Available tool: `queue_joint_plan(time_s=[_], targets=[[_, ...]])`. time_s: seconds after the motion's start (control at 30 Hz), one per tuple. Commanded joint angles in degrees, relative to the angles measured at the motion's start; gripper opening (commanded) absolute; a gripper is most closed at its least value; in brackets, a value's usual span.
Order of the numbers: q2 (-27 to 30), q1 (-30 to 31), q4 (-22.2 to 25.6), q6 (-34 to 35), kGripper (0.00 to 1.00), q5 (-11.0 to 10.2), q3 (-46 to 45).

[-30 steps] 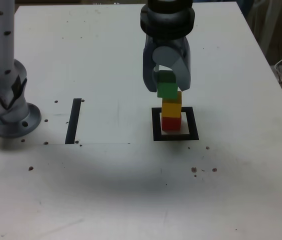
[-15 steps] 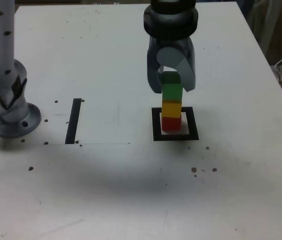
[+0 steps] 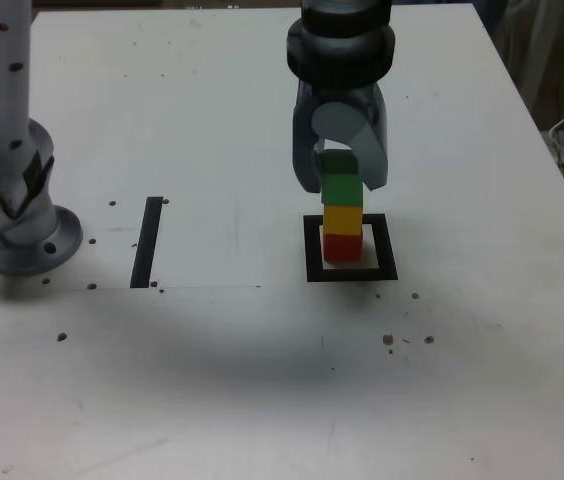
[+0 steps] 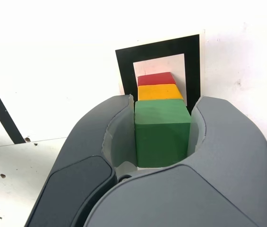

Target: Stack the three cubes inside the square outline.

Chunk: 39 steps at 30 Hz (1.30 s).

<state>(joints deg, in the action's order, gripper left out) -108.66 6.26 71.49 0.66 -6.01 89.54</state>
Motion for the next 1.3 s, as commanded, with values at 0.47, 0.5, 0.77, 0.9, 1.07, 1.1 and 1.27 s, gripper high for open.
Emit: queue_joint_plan(time_s=[0.47,0.5,0.77,0.9,1.07,1.1,1.27], targets=[[0.59,0.06,0.01,-0.32,0.99,-0.76,-0.16],[0.68,0.06,0.02,-0.32,0.99,-0.8,-0.15],[1.5,0.07,0.29,-0.71,0.99,-0.7,0.05],[2.21,0.07,1.06,-0.91,0.99,-0.4,0.36],[2.7,0.06,1.52,-1.26,0.99,0.2,0.62],[2.87,0.06,1.65,-1.35,0.99,0.27,0.64],[5.36,-0.4,3.54,-2.04,0.99,0.61,0.75]])
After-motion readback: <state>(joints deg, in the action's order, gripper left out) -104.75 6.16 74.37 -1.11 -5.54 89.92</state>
